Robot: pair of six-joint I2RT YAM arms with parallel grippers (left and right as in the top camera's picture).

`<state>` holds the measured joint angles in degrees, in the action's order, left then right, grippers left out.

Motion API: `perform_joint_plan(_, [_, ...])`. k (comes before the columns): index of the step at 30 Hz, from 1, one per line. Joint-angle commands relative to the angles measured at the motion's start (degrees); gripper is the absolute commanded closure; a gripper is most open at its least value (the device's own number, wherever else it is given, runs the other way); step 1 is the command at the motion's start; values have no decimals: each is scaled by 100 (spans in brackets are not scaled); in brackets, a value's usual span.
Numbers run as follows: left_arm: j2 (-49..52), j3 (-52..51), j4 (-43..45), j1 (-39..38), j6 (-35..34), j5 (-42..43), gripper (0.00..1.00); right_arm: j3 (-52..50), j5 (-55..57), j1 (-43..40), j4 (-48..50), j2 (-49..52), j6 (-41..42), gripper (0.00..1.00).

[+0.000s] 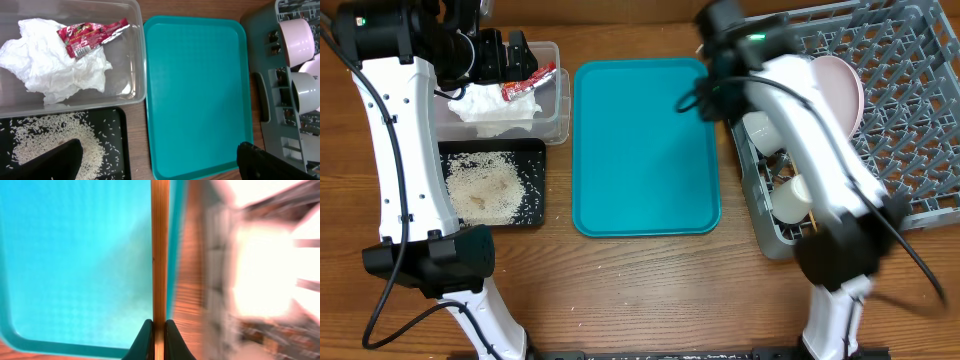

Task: Sort waste into correct bins and load items into the dishwasher
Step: 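Place the second chopstick in the dish rack with right gripper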

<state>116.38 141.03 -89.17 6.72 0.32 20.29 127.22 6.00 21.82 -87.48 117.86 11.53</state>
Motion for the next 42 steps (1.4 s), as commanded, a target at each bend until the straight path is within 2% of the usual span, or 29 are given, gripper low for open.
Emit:
perform_joint_plan(1, [-2, 44, 9, -37, -33, -42, 0, 179, 1034, -295, -188, -734, -339, 96])
perform_joint_plan(6, [-2, 44, 9, -37, -33, -42, 0, -59, 1086, -925, -586, -726, -1032, 96])
perform_joint_plan(12, [-2, 44, 9, -37, -33, -42, 0, -1344, 927, -1790, -260, -726, -1333, 96])
perform_joint_plan(14, [0, 44, 9, -37, -33, -42, 0, -1749, 769, -2020, -98, -726, -1331, 90])
perform_joint_plan(16, [-2, 44, 9, -37, -33, -42, 0, -2072, 597, -2225, 9, -726, -1327, 80])
perform_joint_plan(17, [-2, 44, 9, -37, -33, -42, 0, -2140, 531, -2284, 39, -726, -1318, 73])
perform_joint_plan(18, [-2, 44, 9, -37, -33, -42, 0, -2153, 527, -2334, 46, -726, -1211, 61])
perform_joint_plan(19, [-2, 44, 9, -37, -33, -42, 0, -2144, 527, -2376, 61, -728, -1078, 57])
perform_joint_plan(20, [0, 44, 9, -37, -33, -42, 0, -2122, 527, -2387, 59, -743, -1008, 44])
perform_joint_plan(21, [-2, 44, 9, -37, -33, -42, 0, -2074, 525, -2387, 48, -752, -1003, 21])
perform_joint_plan(22, [-2, 44, 9, -37, -33, -42, 0, -1961, 525, -2378, 4, -772, -1003, 6])
perform_joint_plan(26, [0, 44, 9, -37, -33, -42, 0, -1377, 363, -2227, -225, -916, -1008, 4])
perform_joint_plan(34, [-2, 44, 9, -37, -35, -42, 0, 859, -184, -1545, -957, -1504, -935, 0])
perform_joint_plan(38, [-2, 44, 9, -37, -33, -42, 0, 1340, -592, -1373, -953, -2122, -935, 0])
perform_joint_plan(42, [-2, 44, 9, -37, -33, -42, 0, 1357, -610, -1368, -955, -2712, -938, 0])
